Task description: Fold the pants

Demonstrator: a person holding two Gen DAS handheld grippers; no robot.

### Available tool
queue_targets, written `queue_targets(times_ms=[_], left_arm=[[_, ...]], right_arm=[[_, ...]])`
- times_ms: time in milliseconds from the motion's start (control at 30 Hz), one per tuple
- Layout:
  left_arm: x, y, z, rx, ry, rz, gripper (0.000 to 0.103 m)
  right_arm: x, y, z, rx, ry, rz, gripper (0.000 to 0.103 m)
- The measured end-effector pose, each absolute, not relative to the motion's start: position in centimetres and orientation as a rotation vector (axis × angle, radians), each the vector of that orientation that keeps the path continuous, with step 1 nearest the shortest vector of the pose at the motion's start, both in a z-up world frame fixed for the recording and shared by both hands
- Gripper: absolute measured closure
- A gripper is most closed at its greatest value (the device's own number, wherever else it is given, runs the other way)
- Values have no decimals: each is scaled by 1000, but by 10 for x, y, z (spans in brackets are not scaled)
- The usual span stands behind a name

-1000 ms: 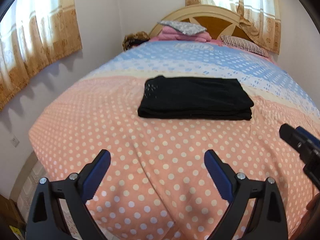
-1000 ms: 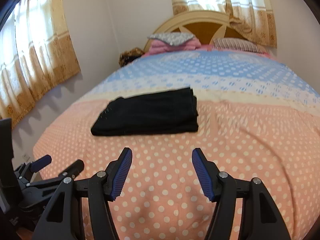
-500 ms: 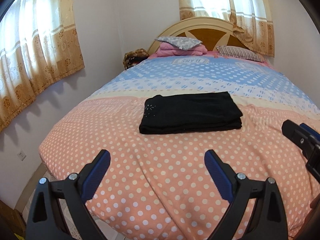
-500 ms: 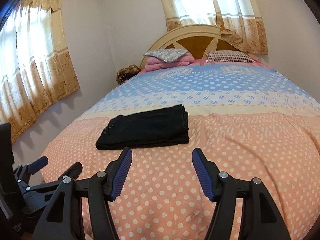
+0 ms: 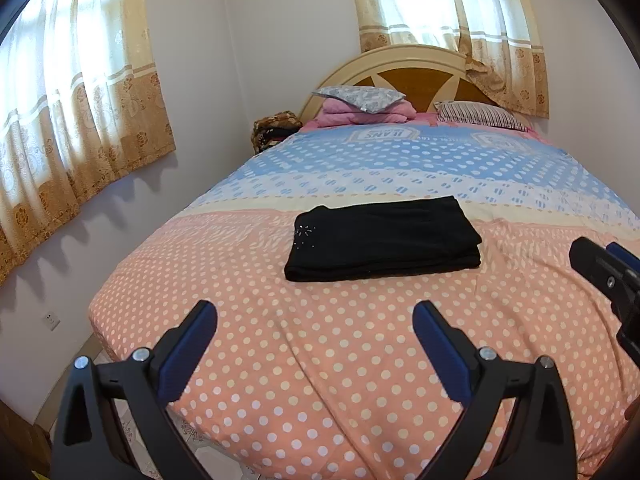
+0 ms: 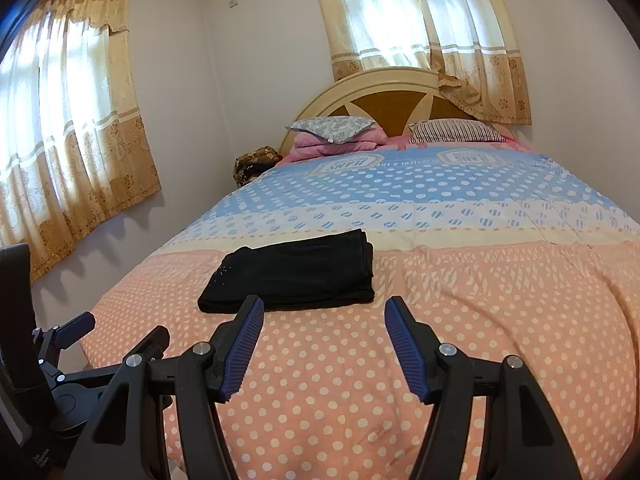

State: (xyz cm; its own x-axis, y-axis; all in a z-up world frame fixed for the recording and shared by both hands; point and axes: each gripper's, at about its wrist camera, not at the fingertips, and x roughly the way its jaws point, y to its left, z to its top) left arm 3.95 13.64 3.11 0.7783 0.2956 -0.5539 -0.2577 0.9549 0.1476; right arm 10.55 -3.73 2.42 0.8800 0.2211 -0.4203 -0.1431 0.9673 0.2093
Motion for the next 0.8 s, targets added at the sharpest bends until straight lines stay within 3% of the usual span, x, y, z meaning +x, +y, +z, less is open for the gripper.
queue_targets(times_ms=[800], left_arm=[[39,130,30,73,615,288,2]], right_arm=[[101,-42,26,188,460,190,38]])
